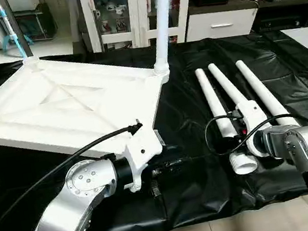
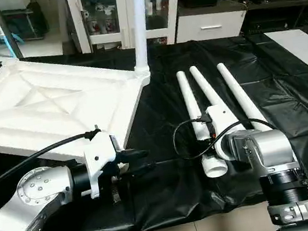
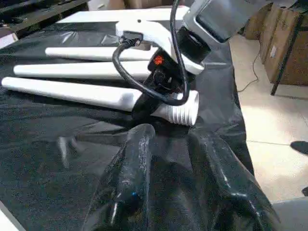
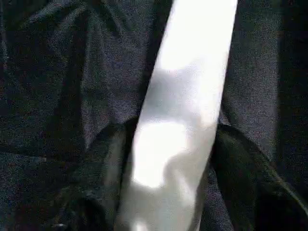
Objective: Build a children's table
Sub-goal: Pick table leg
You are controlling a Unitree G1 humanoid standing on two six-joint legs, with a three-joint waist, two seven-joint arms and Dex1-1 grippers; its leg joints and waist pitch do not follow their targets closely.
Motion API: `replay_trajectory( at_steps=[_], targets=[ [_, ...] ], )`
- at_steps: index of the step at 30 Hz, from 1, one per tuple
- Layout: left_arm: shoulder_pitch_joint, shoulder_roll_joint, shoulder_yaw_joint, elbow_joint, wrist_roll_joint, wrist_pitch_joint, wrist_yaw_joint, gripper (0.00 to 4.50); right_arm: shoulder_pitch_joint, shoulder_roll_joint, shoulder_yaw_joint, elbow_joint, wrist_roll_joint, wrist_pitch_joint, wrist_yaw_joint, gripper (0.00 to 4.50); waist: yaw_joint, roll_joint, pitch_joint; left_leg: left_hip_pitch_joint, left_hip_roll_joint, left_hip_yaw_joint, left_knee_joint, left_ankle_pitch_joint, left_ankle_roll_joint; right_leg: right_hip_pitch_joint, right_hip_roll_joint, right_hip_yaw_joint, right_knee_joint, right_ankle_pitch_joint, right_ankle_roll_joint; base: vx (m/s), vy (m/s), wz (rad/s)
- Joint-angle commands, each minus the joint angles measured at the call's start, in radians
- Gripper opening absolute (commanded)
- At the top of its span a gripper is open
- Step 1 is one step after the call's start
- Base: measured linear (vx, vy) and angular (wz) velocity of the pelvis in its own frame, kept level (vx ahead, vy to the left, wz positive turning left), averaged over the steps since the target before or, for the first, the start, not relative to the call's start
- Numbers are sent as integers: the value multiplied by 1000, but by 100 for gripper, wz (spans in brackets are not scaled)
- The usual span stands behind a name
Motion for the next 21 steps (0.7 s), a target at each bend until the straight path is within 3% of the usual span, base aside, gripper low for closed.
replay_trajectory(
  at_steps=[1, 3, 9, 11, 12, 13, 14, 15, 18, 21],
  targets=[
    [-4, -5, 2, -27, -21, 22, 3, 146, 1, 3, -22, 25, -7, 4, -17, 243, 2, 3, -48, 15, 56, -19, -93, -175, -80, 28, -81, 48, -78, -205, -149, 0, 0, 0],
    [-5, -6, 4, -28, -28, 29, 3, 146, 1, 9, -34, 23, -6, 2, -28, 211, 3, 5, -49, 15, 56, -19, -93, -169, -80, 28, -80, 48, -77, -197, -151, 0, 0, 0],
    [-7, -14, 7, -22, -16, 10, 17, 146, 10, 60, -130, 33, -9, -16, -120, 192, 2, 4, -49, 15, 55, -18, -94, -170, -85, 27, -80, 48, -79, -207, -143, 0, 0, 0],
    [-16, -39, 28, -3, -12, -3, 49, 146, 19, 85, -169, 7, -9, -68, -155, 191, 2, 5, -49, 16, 55, -18, -94, -179, -91, 26, -80, 47, -79, -209, -140, 0, 0, 0],
    [-32, -64, 50, 21, -9, -6, 84, 146, 23, 104, -196, -17, 4, -142, -165, 190, 2, 5, -49, 16, 56, -18, -95, -183, -91, 26, -81, 47, -80, -210, -140, 0, 0, 0],
    [-32, -64, 50, 21, -9, -6, 84, 146, 23, 104, -196, -17, 4, -142, -165, 190, 2, 8, -49, 17, 56, -17, -94, -195, -93, 23, -82, 48, -82, -211, -138, 0, 0, 0],
    [-63, -108, 93, 62, -16, 0, 146, 146, 24, 134, -239, -56, 23, -271, -181, 190, 1, 4, -51, 15, 55, -18, -94, -188, -90, 27, -81, 47, -80, -205, -138, 0, 0, 0],
    [-83, -133, 120, 84, -21, -2, 180, 146, 19, 146, -260, -77, 31, -329, -190, 190, 1, 8, -52, 15, 55, -17, -92, -181, -88, 27, -81, 48, -79, -184, -140, 0, 0, 0],
    [-141, -205, 208, 136, -61, 24, 270, 179, -8, 183, -328, -129, 52, -468, -222, 189, 0, 5, -54, 12, 56, -15, -90, -149, -73, 30, -81, 47, -74, -136, -145, 0, 0, 0],
    [-179, -250, 266, 152, -123, 61, 300, 209, -18, 200, -339, -182, 64, -540, -205, 188, 4, 4, -58, 9, 51, -13, -84, -79, -49, 35, -76, 45, -64, -46, -149, 0, 0, 0]
  ],
)
